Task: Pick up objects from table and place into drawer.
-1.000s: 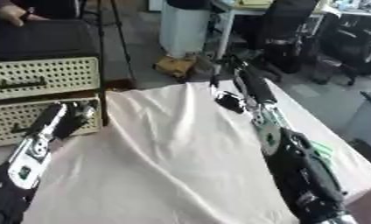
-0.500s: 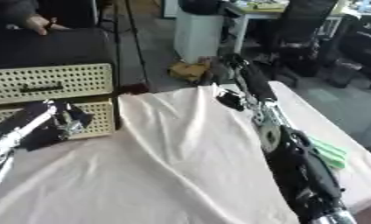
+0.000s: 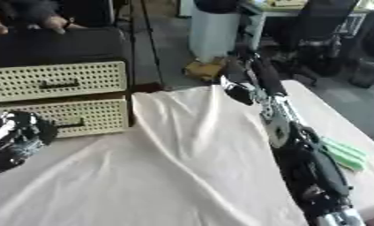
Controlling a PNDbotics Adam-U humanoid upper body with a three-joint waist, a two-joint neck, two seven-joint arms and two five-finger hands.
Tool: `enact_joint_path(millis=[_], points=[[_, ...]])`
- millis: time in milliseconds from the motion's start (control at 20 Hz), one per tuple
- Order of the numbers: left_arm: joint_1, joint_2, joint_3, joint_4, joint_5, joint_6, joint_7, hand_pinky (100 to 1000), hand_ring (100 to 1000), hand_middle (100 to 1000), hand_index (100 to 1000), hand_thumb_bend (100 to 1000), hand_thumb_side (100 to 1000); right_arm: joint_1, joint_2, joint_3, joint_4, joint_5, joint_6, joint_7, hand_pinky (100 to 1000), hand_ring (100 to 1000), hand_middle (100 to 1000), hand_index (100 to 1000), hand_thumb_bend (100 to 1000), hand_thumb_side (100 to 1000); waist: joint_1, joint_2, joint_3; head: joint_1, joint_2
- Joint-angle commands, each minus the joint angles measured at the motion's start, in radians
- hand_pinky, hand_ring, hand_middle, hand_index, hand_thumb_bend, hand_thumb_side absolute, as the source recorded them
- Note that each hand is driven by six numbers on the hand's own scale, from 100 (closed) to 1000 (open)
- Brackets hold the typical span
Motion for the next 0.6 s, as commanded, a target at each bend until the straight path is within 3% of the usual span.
enact_joint_path(millis=[50, 250, 600], points=[[0.047, 0.054, 0.051, -0.069, 0.006, -0.005, 0.000, 356, 485, 590, 717, 349, 1000, -0.012, -0.037, 0.002, -0.043, -0.024, -0.005, 0.006, 829, 917, 834, 839, 100, 447, 0.008, -0.014, 0.004, -0.005, 0.010], [0.127, 0.056, 0.088, -0.092, 0.041, -0.036, 0.006, 348, 491, 598, 720, 345, 1000, 0.001, -0.042, 0.002, -0.052, -0.039, -0.006, 0.013, 828, 919, 824, 838, 100, 453, 0.012, -0.018, 0.018, 0.000, 0.014], [0.169, 0.012, 0.136, -0.101, 0.077, -0.049, 0.018, 346, 490, 599, 716, 336, 1000, 0.013, -0.042, 0.006, -0.059, -0.055, -0.012, 0.019, 828, 916, 814, 830, 100, 454, 0.011, -0.019, 0.035, -0.003, 0.015]])
